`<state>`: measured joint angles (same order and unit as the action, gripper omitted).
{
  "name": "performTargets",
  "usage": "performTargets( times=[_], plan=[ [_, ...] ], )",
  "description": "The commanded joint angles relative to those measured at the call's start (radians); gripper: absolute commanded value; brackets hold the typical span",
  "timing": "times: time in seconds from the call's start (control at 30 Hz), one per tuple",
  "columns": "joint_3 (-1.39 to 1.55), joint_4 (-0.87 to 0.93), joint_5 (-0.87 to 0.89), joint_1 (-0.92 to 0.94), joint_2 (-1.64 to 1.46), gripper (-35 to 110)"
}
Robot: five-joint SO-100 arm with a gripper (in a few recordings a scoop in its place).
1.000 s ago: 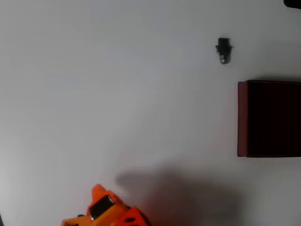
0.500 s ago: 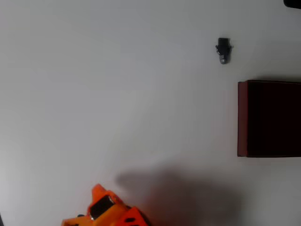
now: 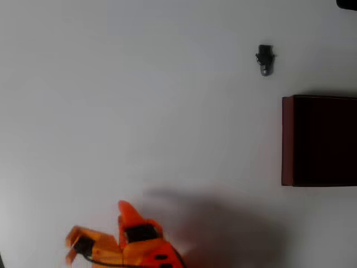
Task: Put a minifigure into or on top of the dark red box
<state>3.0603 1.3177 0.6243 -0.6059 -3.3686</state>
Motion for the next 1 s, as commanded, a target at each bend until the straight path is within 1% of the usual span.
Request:
performTargets(
  times=[0.0, 0.03, 0.07, 0.17, 0.23, 0.33, 0.37, 0.43, 0.5, 0.57, 0.77, 0.97],
  plan=[
    [0.02, -0.115, 0.206, 0.04, 0.005, 0],
    [0.031, -0.126, 0.328, 0.04, 0.005, 0],
    [0.029, -0.123, 0.376, 0.028, 0.003, 5],
    [-0.006, -0.12, 0.512, 0.054, 0.009, 9],
    [-0.06, -0.144, 0.523, 0.097, 0.011, 12],
    [-0.218, -0.072, 0.566, 0.216, 0.109, 14],
    [-0.291, -0.064, 0.566, 0.261, 0.204, 14],
    [-0.485, -0.063, 0.495, 0.331, 0.482, 14],
    [-0.752, 0.037, 0.433, 0.393, 0.83, 15],
    [-0.954, 0.103, 0.4, 0.439, 1.088, 15],
    [-1.18, 0.077, 0.417, 0.548, 1.396, 16],
    [-1.577, 0.193, 0.387, 0.672, 1.807, 17]
  ],
)
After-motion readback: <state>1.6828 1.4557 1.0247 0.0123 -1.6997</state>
